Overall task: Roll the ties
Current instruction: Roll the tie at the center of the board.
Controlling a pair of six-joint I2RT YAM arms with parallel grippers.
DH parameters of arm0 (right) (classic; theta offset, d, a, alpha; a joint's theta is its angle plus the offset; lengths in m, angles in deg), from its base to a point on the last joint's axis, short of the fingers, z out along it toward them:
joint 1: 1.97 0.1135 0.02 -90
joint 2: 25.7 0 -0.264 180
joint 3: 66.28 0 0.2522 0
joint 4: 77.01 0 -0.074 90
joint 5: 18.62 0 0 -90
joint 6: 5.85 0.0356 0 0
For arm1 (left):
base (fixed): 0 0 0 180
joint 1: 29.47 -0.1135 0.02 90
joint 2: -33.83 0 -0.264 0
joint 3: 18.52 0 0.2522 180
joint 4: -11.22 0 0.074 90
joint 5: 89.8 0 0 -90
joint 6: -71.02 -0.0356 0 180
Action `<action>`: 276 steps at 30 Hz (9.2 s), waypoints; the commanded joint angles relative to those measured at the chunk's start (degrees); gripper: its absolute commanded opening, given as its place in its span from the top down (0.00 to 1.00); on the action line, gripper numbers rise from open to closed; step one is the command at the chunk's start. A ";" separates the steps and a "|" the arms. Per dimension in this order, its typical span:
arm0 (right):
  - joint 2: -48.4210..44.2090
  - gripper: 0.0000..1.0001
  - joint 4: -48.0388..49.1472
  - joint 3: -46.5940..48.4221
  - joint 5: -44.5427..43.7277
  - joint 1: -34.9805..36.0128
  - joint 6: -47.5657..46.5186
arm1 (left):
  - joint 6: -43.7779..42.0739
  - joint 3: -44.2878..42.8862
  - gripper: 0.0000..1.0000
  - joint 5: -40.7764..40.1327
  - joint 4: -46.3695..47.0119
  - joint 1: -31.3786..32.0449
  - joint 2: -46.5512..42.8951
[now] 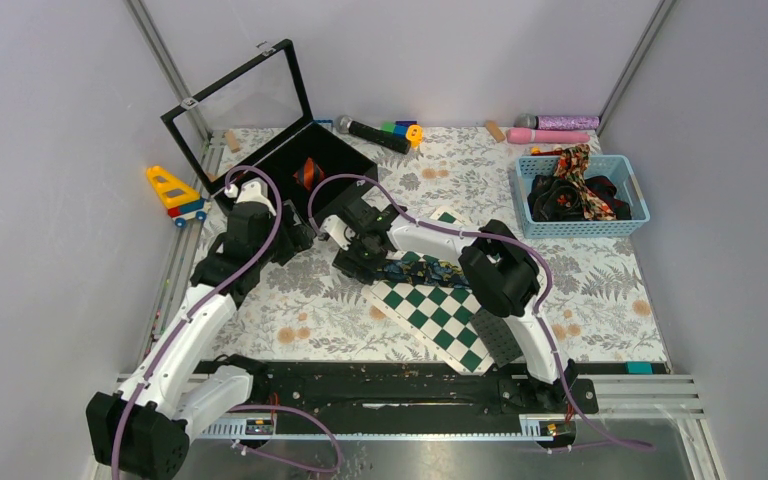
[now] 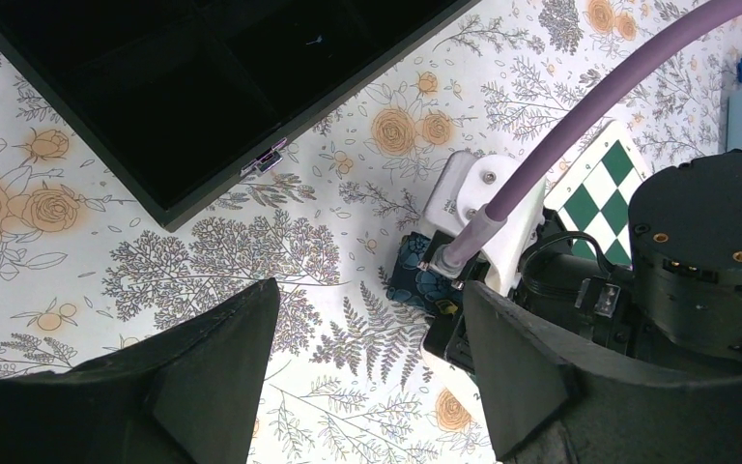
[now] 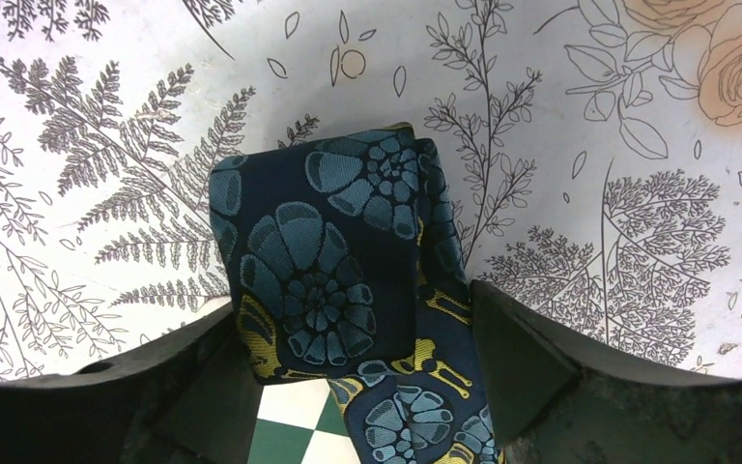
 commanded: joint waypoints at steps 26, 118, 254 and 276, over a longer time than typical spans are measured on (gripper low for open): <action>-4.48 0.27 -0.44 -0.13 -0.71 0.46 2.33 | 0.47 1.00 0.28 1.87 3.12 -1.11 0.18; -13.78 0.80 29.88 -17.37 12.90 -4.88 49.11 | 3.63 6.01 0.32 13.43 12.57 -2.36 5.53; -15.04 0.75 31.20 -28.65 10.45 -10.17 61.76 | 15.10 23.74 0.27 27.73 62.49 2.20 31.64; -15.04 0.75 31.20 -29.14 11.59 -10.22 61.67 | 16.72 23.60 0.44 28.41 69.15 3.49 37.37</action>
